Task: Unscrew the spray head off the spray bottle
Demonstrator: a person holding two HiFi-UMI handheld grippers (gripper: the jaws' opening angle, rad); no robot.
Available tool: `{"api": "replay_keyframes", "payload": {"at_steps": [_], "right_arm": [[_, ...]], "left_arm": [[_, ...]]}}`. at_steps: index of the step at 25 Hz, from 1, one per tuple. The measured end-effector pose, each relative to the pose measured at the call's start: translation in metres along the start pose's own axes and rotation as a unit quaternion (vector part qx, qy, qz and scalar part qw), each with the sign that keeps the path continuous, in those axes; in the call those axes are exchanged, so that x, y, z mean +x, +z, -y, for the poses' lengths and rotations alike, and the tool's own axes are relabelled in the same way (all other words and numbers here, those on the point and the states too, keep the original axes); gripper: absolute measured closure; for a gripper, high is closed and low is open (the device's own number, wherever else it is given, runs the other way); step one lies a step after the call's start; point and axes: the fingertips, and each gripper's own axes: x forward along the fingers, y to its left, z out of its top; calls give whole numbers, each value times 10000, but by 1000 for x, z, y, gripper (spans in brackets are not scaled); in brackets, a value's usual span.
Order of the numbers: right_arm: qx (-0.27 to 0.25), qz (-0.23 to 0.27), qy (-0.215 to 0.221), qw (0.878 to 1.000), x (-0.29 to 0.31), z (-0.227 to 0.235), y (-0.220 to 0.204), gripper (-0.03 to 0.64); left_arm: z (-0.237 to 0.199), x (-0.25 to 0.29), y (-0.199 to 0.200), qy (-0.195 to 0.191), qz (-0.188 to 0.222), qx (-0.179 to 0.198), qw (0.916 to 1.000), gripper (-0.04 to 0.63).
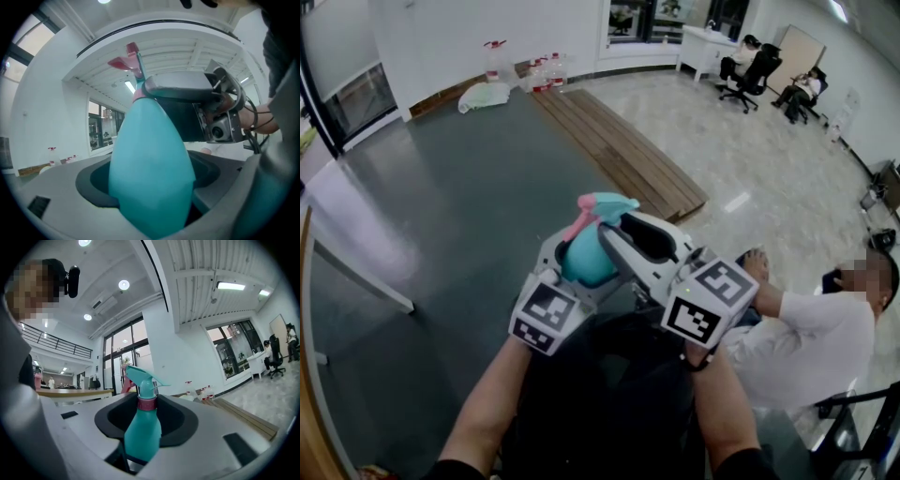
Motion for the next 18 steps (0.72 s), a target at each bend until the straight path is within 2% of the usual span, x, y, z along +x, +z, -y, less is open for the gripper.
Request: {"api": "replay_keyframes", "payload": {"at_steps": [3,7,14,18], "right_arm": [[-13,37,321,9995,-2,-7,2,480],[-64,88,853,9963,-9,-17,5,480],[-91,130,1843,9827,-25,-34,2,480],[8,174,2312,9727,-32,-41,2,479]], "left_arm": [[9,-6,3,-517,106,-134,9985,160],[24,-13,9,-1287,256,-267,9910,160],[54,-31,12,-2431,332,-363,9688,160],[67,-39,15,-2872,419,-432,9560,160]]}}
